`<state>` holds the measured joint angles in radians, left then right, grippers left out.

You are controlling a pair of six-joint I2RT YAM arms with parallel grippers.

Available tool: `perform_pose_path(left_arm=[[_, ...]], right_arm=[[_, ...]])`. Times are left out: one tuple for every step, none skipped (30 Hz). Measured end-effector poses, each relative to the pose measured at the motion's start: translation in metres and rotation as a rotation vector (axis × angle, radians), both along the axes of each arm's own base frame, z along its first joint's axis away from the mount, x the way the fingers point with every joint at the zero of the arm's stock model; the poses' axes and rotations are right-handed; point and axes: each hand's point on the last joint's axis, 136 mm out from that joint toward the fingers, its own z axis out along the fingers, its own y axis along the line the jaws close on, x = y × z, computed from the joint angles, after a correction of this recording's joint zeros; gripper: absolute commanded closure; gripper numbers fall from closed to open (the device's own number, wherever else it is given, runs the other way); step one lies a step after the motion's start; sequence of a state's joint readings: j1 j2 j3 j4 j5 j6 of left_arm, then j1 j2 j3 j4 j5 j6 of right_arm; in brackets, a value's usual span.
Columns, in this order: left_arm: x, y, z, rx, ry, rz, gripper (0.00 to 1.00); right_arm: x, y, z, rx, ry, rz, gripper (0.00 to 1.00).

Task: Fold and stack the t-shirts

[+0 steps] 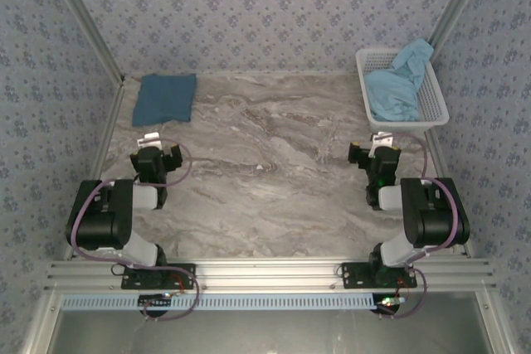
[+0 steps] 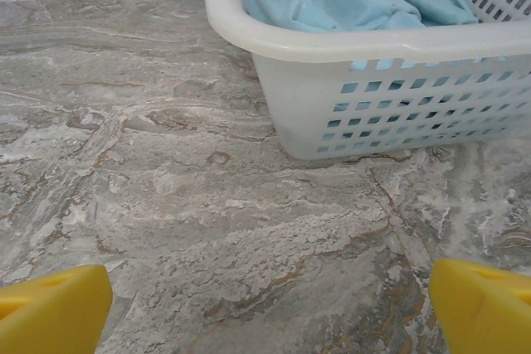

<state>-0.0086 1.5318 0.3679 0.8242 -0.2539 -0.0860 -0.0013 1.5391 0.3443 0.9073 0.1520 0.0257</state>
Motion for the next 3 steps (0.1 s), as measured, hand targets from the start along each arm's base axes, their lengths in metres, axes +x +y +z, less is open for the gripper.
perform_pose_path(left_arm=[[0.0000, -0.0001, 0.0000, 0.000, 0.000, 0.000, 0.02], [0.0000, -0.0001, 0.0000, 0.000, 0.000, 0.000, 0.02], [0.0000, -0.0001, 0.0000, 0.000, 0.000, 0.000, 0.02]], right_arm=[[0.0002, 0.0012, -0.0002, 0.002, 0.001, 0.007, 0.00], [0.0005, 0.0021, -0.0001, 0.003, 0.001, 0.012, 0.00], [0.0008, 0.0030, 0.0001, 0.005, 0.000, 0.017, 0.00]])
